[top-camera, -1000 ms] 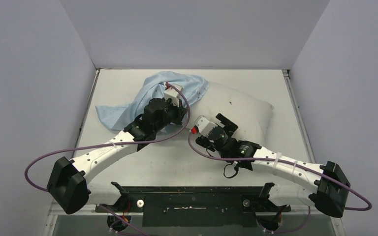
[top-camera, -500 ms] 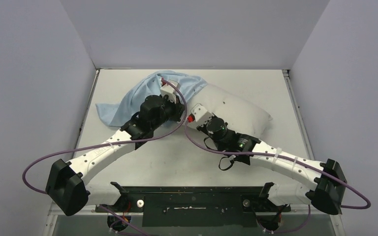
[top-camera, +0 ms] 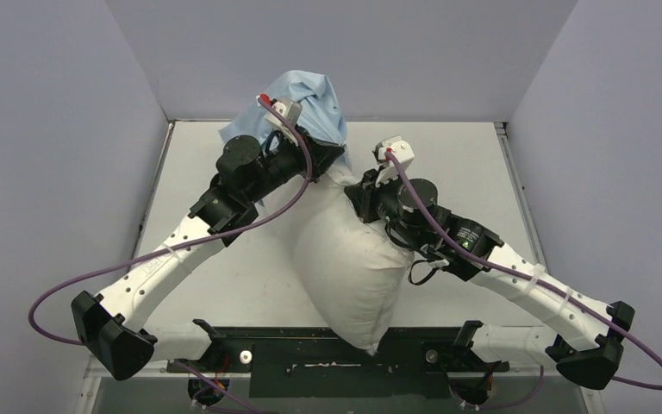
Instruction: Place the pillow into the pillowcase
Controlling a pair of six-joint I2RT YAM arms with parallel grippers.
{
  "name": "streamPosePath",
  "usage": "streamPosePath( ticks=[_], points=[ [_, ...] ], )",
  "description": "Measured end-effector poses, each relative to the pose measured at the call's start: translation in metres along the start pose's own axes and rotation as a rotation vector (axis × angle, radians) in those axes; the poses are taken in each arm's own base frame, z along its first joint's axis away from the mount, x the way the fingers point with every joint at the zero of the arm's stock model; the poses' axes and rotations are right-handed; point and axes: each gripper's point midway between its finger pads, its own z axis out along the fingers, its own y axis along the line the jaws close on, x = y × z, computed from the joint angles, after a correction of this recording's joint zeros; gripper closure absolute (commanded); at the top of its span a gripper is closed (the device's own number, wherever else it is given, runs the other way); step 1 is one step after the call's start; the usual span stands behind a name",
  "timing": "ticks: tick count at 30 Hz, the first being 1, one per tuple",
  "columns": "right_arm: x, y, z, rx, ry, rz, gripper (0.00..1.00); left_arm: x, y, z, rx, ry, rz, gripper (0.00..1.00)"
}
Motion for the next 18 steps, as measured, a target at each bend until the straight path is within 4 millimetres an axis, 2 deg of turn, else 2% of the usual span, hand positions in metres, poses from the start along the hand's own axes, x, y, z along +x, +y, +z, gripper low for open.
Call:
streamPosePath(
  ticks=[3,4,8,9,12,18],
  points=[
    [0.027,-0.017,0.006,0.022,0.019,0.11,1.0,0.017,0.0,0.001,0.018,0.029,-0.046,1.0],
    [0.039,-0.024,0.008,0.036,0.031,0.133,1.0,0.028,0.004,0.001,0.013,0.052,-0.055,0.9],
    [0.113,-0.066,0.014,0.128,0.134,0.18,1.0,0.063,0.017,0.009,0.009,0.14,-0.055,0.58],
    [0.119,-0.074,0.016,0.15,0.137,0.185,1.0,0.068,0.018,0.01,0.019,0.156,-0.041,0.55],
    [0.117,-0.088,0.019,0.183,0.111,0.197,1.0,0.079,0.029,0.009,0.007,0.204,0.031,0.54],
    [0.128,-0.097,0.023,0.171,0.124,0.214,1.0,0.07,0.068,0.0,-0.133,0.233,0.31,0.47]
  ],
)
